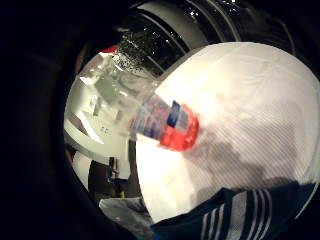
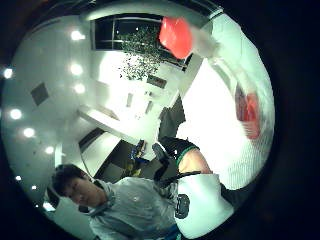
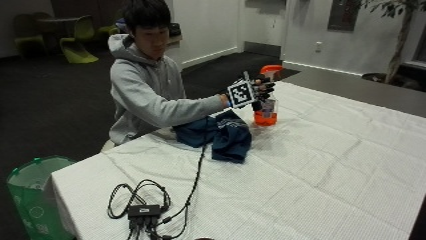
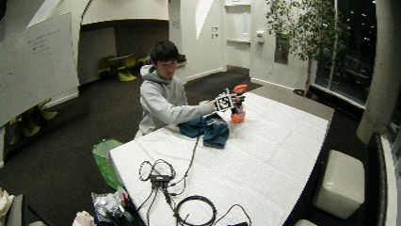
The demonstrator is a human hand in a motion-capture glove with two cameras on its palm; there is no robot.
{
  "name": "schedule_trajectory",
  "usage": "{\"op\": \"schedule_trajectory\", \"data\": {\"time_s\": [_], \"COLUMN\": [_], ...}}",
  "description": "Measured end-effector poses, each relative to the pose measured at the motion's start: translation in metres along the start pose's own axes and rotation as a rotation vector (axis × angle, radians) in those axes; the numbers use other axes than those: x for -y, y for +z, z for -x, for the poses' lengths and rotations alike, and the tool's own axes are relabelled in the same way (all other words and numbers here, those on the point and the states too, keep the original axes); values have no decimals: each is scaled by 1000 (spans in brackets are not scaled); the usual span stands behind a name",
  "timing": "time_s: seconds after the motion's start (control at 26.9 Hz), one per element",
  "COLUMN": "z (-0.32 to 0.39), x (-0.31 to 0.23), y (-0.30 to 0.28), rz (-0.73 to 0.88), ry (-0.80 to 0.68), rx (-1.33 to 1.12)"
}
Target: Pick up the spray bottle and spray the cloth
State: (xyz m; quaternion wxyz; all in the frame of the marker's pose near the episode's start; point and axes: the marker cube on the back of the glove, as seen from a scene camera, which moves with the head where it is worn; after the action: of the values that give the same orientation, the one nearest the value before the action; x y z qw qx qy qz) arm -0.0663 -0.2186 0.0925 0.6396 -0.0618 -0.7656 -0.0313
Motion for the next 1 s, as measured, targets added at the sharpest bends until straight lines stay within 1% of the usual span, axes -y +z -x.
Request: {"op": "schedule_trajectory", "data": {"time_s": [0.22, 0.3, 0.41, 0.48, 0.59, 0.74, 0.82, 0.89, 1.0], "z": [-8, -6, -2, -1, 2, 1, 3, 10, 22], "x": [3, -4, -19, -18, -22, -12, -12, -20, -47], "y": [-9, -10, -13, -16, -16, -19, -22, -22, -23], "rz": [-183, -171, -102, -125, -115, -226, -244, -206, -31], "ry": [-9, -12, -17, -19, -20, -34, -42, -47, -50], "rx": [-117, -112, -89, -91, -81, -118, -124, -95, -27]}}
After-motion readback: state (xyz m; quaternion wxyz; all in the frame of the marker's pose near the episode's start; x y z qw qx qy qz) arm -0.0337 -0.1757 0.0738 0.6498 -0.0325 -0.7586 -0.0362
